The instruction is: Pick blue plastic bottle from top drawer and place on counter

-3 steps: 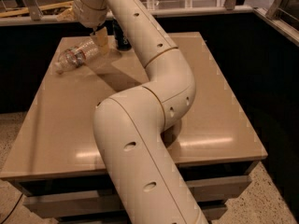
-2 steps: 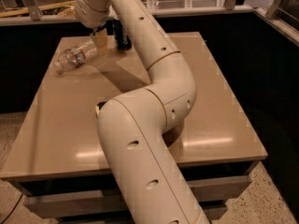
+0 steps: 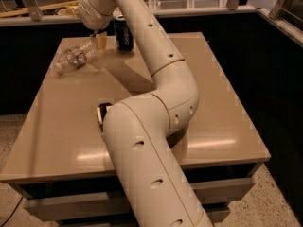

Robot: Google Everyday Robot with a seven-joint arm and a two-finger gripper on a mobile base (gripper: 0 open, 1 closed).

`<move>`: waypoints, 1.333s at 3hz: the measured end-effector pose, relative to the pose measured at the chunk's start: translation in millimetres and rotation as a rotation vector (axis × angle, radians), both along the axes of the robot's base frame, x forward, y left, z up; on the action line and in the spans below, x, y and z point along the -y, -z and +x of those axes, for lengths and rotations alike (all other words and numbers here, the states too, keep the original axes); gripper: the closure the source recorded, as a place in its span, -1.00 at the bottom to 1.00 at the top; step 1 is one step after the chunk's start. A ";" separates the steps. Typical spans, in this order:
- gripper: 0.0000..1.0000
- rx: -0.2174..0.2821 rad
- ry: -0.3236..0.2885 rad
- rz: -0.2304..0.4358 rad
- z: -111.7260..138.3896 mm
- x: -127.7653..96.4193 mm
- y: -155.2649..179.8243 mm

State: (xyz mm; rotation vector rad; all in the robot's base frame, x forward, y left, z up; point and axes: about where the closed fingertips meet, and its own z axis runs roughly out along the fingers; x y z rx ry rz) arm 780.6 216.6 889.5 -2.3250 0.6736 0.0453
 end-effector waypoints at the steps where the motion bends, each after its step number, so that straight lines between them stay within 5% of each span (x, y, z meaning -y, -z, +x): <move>1: -1.00 -0.005 -0.008 0.009 -1.2 -4.1 0.8; 4: -1.00 -0.011 -0.016 0.004 -3.7 -6.5 2.2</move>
Offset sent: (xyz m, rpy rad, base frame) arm 0.0460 0.0027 0.0312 -0.0081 0.0232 0.0298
